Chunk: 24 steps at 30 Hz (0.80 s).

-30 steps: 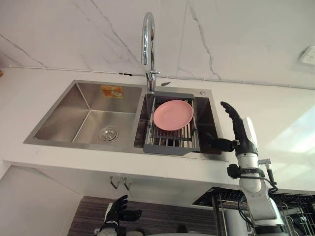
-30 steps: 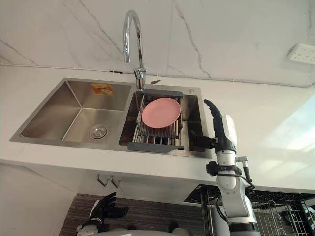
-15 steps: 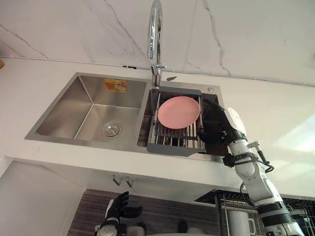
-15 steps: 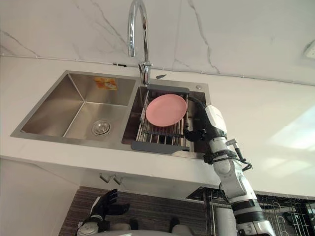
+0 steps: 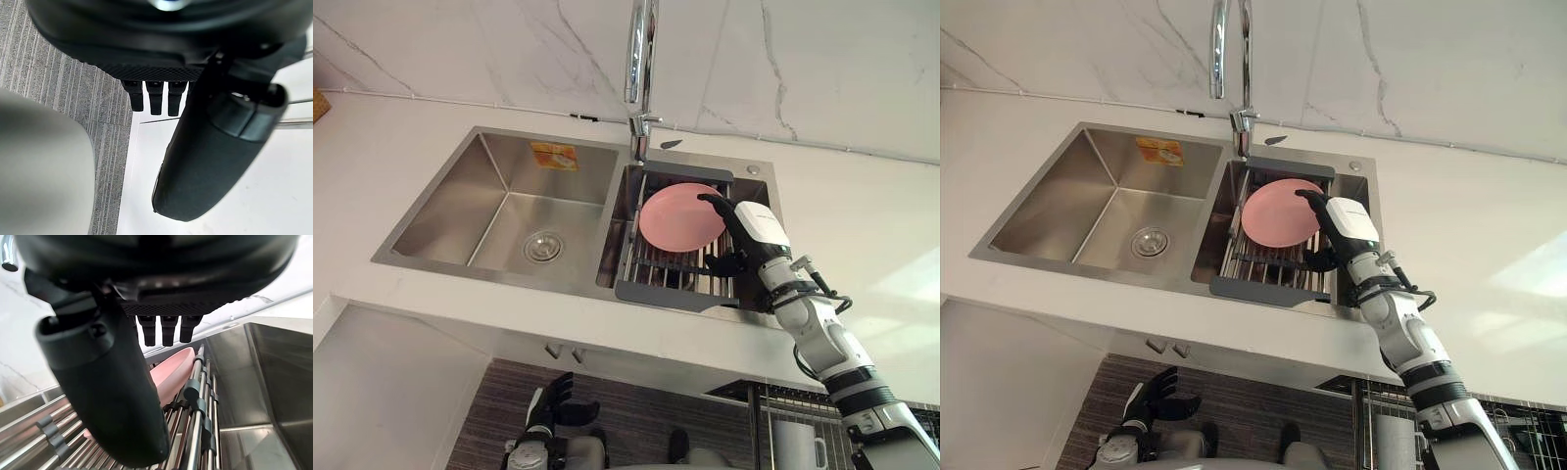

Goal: Walk over to the sink, pick up the cup, carry it to the dishwasher, place the cup inside the dishwasher, then close the dishwasher door

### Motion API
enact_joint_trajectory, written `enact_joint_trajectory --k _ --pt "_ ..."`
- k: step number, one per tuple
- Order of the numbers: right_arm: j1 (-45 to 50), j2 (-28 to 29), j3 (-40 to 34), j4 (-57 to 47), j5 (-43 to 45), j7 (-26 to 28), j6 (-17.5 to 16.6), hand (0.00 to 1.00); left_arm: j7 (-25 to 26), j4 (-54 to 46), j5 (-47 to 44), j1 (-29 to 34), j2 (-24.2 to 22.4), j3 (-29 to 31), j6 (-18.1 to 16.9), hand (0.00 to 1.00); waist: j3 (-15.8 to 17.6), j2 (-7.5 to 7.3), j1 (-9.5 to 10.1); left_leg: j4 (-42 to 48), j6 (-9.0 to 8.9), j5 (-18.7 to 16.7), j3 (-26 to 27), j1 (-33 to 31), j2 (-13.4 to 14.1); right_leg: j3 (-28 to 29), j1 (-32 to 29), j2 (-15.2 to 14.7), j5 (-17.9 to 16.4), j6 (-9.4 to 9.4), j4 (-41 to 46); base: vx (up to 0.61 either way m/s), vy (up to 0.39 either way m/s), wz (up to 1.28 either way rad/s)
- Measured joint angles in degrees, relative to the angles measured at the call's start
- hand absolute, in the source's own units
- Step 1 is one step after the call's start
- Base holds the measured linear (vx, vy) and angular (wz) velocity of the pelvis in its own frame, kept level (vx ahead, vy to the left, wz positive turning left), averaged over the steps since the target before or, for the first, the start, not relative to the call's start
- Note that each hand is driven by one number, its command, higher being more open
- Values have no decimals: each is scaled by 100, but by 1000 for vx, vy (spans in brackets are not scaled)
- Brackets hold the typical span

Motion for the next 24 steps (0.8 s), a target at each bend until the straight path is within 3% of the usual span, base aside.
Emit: enact_joint_trajectory --k 11,24 --pt "-312 -157 222 176 -807 -19 17 90 5 -27 -1 -79 -35 0 -31 90 193 60 30 78 2 -27 -61 -118 -10 -99 -20 -13 -7 5 13 -39 -7 7" --pt "-708 -157 386 453 -1305 -178 282 90 25 -24 -6 -157 -76 -1 -36 90 342 144 82 161 2 -26 -76 -227 -9 -116 -114 -16 -6 5 93 -5 -1 1"
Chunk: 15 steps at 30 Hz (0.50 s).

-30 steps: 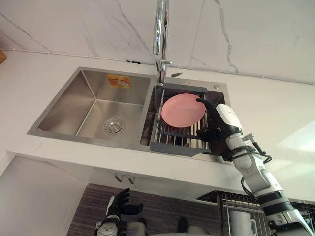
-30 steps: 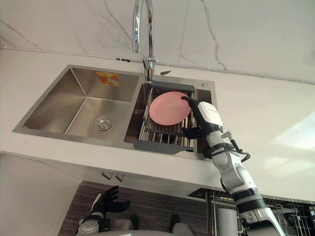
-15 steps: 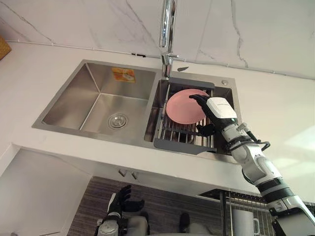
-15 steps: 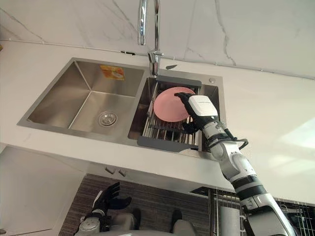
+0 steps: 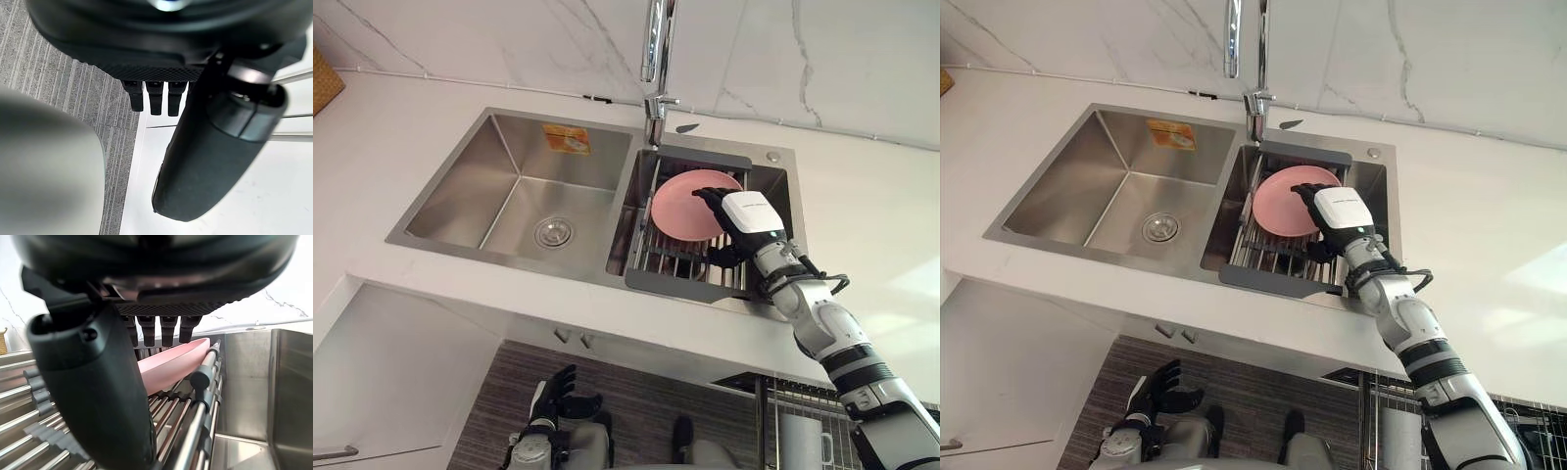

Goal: Walk over to the sink, pick up the cup, carry it to the dishwasher, place the cup inside the dishwasher, then close the dishwasher door

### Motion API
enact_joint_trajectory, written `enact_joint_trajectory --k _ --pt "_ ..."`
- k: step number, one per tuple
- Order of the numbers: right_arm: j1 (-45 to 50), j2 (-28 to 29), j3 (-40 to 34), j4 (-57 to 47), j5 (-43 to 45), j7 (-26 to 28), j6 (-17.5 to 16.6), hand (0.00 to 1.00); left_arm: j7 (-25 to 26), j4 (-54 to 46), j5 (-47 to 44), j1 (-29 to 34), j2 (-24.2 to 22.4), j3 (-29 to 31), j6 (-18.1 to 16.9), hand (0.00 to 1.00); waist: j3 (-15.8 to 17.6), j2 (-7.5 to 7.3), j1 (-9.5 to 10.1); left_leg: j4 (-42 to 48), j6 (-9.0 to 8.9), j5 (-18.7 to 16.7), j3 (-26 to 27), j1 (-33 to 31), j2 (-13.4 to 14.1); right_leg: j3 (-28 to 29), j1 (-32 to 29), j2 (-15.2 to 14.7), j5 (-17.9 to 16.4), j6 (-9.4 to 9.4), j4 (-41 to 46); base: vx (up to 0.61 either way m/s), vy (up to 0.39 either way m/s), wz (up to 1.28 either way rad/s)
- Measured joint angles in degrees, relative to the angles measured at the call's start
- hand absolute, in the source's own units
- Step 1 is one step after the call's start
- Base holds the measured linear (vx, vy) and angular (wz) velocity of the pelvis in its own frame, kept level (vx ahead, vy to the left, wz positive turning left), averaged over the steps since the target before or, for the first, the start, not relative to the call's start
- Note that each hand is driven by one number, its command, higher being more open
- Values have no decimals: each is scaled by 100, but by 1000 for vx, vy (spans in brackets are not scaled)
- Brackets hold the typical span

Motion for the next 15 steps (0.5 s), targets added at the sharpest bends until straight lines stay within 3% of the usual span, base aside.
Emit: enact_joint_trajectory --k 8,9,15 --pt "-261 21 0 219 -91 -108 117 90 9 -2 -104 -21 -20 -1 -19 90 49 32 35 -6 1 2 -7 -84 -7 -9 -90 -8 1 -1 32 -15 -2 1" --pt "-320 21 0 258 -92 -114 120 30 31 -7 -125 -22 -28 0 -19 90 72 44 36 -5 1 2 -8 -89 -10 -10 -95 -10 1 -1 33 0 0 0" --pt "-552 41 28 507 -93 -138 170 30 92 -18 -218 -28 -47 -1 -64 90 120 71 65 -6 3 5 -30 -149 -16 -29 -149 -6 1 -1 35 0 0 0"
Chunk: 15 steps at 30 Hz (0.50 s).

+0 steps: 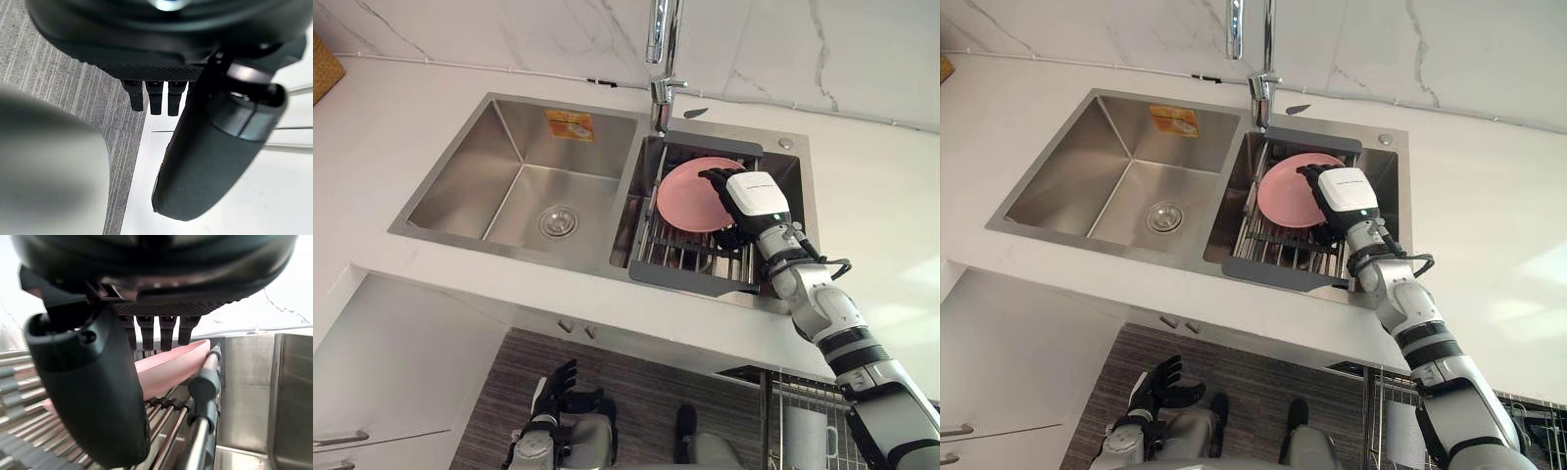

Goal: Walk over to the sink, pick up the cup, carry it to the dishwasher, place the cup inside the dishwasher, then close the dishwasher door

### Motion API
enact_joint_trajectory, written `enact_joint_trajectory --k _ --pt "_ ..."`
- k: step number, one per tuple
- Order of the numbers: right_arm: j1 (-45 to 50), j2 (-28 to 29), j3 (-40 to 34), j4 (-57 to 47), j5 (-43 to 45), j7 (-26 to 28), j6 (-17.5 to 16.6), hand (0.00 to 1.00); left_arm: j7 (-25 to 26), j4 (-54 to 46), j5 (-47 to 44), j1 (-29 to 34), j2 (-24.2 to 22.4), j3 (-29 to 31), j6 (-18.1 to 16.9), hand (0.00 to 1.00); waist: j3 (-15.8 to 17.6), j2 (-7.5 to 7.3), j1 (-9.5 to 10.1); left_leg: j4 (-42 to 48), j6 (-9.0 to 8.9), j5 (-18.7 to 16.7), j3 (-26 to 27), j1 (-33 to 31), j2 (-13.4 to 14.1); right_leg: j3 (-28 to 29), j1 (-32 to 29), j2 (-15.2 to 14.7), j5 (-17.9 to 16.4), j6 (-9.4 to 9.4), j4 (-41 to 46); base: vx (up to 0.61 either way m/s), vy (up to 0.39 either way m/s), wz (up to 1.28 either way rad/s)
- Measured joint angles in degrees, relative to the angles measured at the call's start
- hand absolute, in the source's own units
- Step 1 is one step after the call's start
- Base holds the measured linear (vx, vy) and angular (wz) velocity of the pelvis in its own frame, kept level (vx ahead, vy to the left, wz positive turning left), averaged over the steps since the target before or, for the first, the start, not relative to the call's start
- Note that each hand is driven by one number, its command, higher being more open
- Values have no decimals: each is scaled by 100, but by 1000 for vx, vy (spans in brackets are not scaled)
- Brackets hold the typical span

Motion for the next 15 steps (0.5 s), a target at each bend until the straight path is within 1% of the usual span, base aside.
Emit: enact_joint_trajectory --k 3,9,11,15 --pt "-191 -37 3 100 2 -27 -14 30 3 -2 -14 -47 9 6 -31 90 118 -3 -10 -1 13 8 -23 -8 -8 -16 1 15 2 -2 2 -4 -3 1" --pt "-467 -134 2 93 120 -97 -89 30 7 15 -28 -64 12 4 -19 90 135 5 -20 6 15 9 -24 -11 1 -11 1 34 3 -8 5 -11 -2 0" --pt "-504 -142 -4 93 139 -94 -64 30 7 16 -47 -72 12 5 -20 90 149 5 -13 6 15 9 -22 -16 3 -13 0 35 1 -11 5 0 0 0" --pt "-504 -222 -7 -17 333 -98 -80 30 8 11 -120 -111 15 20 -25 90 251 4 -13 7 15 9 -5 -17 5 4 -9 37 2 -12 6 -4 1 -2"
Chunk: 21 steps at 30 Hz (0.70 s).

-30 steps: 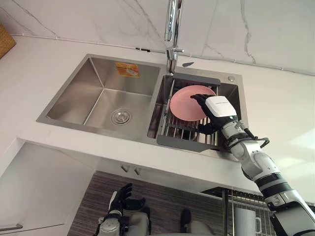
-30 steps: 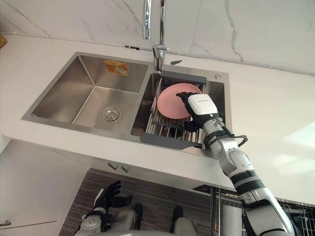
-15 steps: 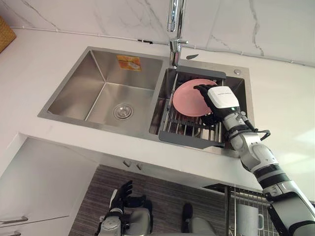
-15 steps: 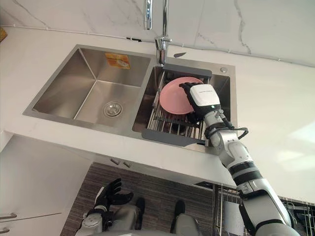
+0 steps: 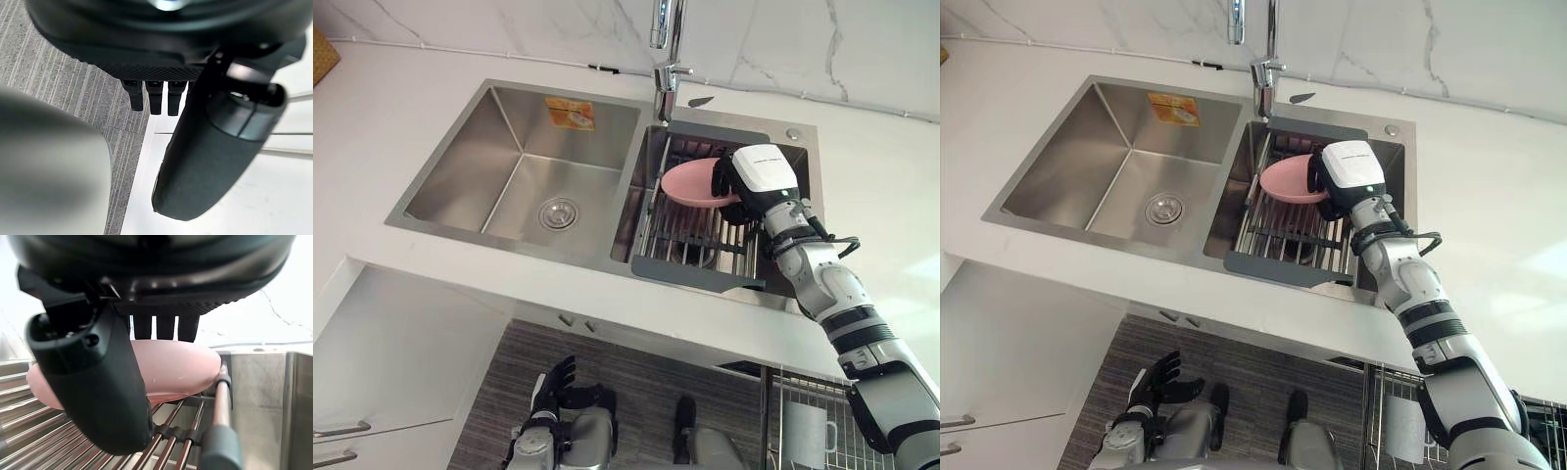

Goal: Walk over to the sink, pick up the cup, carry it to the dishwasher, place the cup inside the dishwasher, then close the dishwasher door

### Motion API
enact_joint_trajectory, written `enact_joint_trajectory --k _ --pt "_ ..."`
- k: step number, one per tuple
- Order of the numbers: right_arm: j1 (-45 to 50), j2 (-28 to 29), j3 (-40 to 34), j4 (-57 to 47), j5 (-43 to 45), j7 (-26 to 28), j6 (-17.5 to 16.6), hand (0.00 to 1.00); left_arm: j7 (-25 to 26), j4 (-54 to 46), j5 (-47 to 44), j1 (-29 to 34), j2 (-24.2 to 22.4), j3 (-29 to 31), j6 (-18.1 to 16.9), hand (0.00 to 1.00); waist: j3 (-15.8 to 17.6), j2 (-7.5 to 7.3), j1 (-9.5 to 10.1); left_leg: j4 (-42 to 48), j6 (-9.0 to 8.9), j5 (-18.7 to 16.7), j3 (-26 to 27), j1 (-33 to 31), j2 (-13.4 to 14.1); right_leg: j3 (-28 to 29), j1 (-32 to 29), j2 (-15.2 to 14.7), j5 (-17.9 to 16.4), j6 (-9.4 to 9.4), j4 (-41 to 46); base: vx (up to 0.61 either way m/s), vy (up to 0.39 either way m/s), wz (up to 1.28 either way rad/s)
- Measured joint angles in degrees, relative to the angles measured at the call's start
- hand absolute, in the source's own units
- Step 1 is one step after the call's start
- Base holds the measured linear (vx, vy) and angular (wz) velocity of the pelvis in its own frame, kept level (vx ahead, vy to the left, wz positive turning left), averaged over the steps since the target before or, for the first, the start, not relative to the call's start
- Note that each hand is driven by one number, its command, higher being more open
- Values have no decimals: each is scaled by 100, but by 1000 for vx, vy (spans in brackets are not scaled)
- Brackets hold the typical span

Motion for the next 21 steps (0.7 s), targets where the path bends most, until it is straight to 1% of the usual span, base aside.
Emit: enact_joint_trajectory --k 5,10,12,15,21 --pt "69 -21 -68 -237 30 2 -44 30 1 5 2 0 2 0 5 90 1 -1 -16 -3 1 0 27 15 9 22 -2 8 0 0 0 2 1 -2" --pt "569 59 -596 -968 229 -2 -25 30 3 -9 3 -6 -8 11 10 90 2 -3 18 -2 2 2 30 46 14 38 4 15 0 0 0 0 0 0" --pt "861 180 -847 -1419 328 -11 -45 30 1 4 5 -6 -17 43 28 90 2 -4 15 5 8 8 44 119 14 71 66 14 -1 0 -2 6 1 -4" --pt "1180 294 -962 -1881 472 -29 -105 30 -4 25 11 3 -25 94 41 90 -1 -9 4 -13 10 9 73 262 16 170 183 16 -11 -6 -4 30 9 -8" --pt "1647 616 -1178 -2468 697 -37 -295 30 -9 35 12 4 -20 99 93 90 -16 -34 -19 -96 14 15 108 389 27 219 245 19 -12 -7 -11 2 -1 -2"
